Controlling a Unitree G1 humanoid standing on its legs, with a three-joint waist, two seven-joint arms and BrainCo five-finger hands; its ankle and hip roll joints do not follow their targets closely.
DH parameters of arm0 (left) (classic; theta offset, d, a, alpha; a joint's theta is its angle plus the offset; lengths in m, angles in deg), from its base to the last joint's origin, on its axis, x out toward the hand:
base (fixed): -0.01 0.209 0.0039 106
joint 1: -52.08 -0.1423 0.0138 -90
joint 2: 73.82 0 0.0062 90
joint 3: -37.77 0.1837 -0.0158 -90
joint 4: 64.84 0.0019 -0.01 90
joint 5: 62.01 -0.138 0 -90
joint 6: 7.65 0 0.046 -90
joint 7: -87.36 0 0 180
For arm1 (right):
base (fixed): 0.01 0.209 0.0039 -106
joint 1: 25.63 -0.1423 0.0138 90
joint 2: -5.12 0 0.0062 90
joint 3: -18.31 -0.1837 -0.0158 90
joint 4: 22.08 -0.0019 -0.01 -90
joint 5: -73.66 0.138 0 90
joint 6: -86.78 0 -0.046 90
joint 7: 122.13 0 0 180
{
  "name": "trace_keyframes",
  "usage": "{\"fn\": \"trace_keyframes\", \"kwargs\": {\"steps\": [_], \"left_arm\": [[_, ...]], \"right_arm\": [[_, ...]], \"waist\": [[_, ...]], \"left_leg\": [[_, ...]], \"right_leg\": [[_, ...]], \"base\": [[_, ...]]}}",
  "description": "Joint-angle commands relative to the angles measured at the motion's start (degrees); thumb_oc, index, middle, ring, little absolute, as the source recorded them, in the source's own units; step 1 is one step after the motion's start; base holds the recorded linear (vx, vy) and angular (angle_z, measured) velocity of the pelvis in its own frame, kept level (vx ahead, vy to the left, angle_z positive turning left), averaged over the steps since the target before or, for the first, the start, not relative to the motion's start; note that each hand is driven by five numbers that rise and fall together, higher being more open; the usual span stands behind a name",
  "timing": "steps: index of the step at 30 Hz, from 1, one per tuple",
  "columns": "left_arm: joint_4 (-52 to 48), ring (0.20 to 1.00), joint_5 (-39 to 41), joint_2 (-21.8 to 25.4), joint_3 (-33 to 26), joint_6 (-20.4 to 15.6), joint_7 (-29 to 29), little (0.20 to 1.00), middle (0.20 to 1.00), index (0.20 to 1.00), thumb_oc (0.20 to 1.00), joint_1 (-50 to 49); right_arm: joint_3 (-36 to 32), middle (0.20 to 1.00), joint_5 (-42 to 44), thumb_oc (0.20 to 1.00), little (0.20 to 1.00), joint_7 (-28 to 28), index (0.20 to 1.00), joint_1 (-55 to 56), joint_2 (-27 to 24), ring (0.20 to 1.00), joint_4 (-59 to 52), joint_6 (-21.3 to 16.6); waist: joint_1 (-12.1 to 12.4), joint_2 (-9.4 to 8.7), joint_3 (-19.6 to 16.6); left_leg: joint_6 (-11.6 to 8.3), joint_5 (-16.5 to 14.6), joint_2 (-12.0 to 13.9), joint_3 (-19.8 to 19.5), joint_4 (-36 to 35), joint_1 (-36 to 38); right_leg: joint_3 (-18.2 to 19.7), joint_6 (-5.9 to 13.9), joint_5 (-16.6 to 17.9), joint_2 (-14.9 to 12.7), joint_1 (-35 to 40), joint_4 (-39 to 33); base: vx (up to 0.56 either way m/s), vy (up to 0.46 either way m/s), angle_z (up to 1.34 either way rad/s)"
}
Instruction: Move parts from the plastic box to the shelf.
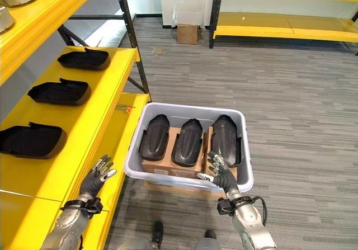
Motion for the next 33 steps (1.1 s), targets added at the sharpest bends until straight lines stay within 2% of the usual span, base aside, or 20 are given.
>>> {"fn": "trace_keyframes", "kwargs": {"steps": [1, 6, 9, 13, 18, 26, 33], "left_arm": [[-5.6, 1.0, 0.1, 0.4, -1.5, -3.3, 1.0, 1.0, 1.0, 1.0, 1.0, -2.7], [-7.8, 1.0, 0.5, 1.1, -2.8, -3.9, 1.4, 1.0, 1.0, 1.0, 1.0, -2.9], [-11.3, 1.0, 1.0, 1.9, -4.8, -4.9, 0.7, 1.0, 1.0, 1.0, 1.0, -1.5], [-12.6, 1.0, 1.8, 2.2, -4.9, -5.4, 0.3, 1.0, 1.0, 1.0, 1.0, 0.2], [-16.8, 1.0, 3.5, 3.1, -3.0, -6.7, -1.3, 1.0, 1.0, 1.0, 1.0, 5.6], [-20.3, 1.0, 5.3, 5.1, -0.1, -7.4, -1.9, 1.0, 1.0, 1.0, 1.0, 9.6], [-22.5, 1.0, 7.3, 6.6, 2.5, -7.8, -1.6, 1.0, 1.0, 1.0, 1.0, 10.7]], "right_arm": [[-1.0, 1.0, -0.1, 1.0, 1.0, -0.3, 1.0, -0.6, -0.7, 1.0, -4.3, -2.5], [-3.2, 1.0, 0.3, 1.0, 1.0, 0.8, 1.0, -2.6, -1.6, 1.0, -7.2, -4.2], [-6.9, 1.0, -1.5, 1.0, 1.0, 4.6, 1.0, -8.9, -2.6, 1.0, -7.2, -5.9], [-7.9, 1.0, -2.6, 1.0, 1.0, 6.6, 1.0, -12.9, -3.2, 1.0, -6.2, -6.4], [-5.4, 1.0, -1.9, 1.0, 1.0, 10.8, 1.0, -24.5, -3.7, 1.0, -2.4, -6.5], [-2.0, 1.0, -2.4, 1.0, 1.0, 16.5, 1.0, -40.9, -6.6, 1.0, 8.2, -5.6], [0.2, 1.0, -3.4, 1.0, 1.0, 20.6, 1.0, -55.7, -11.5, 1.0, 21.2, -4.5]], "waist": [[-0.3, 0.06, -2.0], [-0.3, -0.97, -2.2], [0.6, -1.95, -1.6], [1.1, -2.4, -0.8], [2.5, -3.05, 3.1], [4.3, -2.23, 7.5], [5.5, -0.43, 11.1]], "left_leg": [[-0.5, -5.4, 5.8, -1.0, 9.0, -6.8], [-0.28, -6.0, 5.7, -0.9, 9.1, -7.4], [-0.24, -5.7, 5.6, -1.9, 9.5, -9.7], [-0.27, -5.5, 5.4, -2.6, 10.2, -11.4], [-0.28, -5.1, 5.0, -3.8, 12.5, -16.3], [-0.26, -4.5, 4.4, -4.0, 14.5, -20.3], [-0.4, -4.0, 4.1, -3.9, 16.0, -23.1]], "right_leg": [[-1.3, 0.09, 2.6, -0.4, -1.1, 0.3], [-1.6, 0.6, 4.0, -0.8, -1.4, -1.2], [-2.4, 0.64, 4.2, -1.0, -2.3, -1.8], [-2.7, 0.49, 4.1, -1.1, -3.4, -1.5], [-3.0, -0.1, 4.1, -0.9, -7.3, -0.1], [-2.0, -0.74, 4.2, -0.4, -12.0, 2.4], [-1.2, -1.28, 3.9, -0.1, -15.8, 4.8]], "base": [[0.05, 0.042, -0.26], [0.08, 0.026, -0.06], [0.0, 0.002, 0.09], [-0.06, -0.003, 0.15], [-0.13, -0.011, 0.11], [-0.1, 0.016, -0.03], [-0.07, 0.029, -0.04]]}}
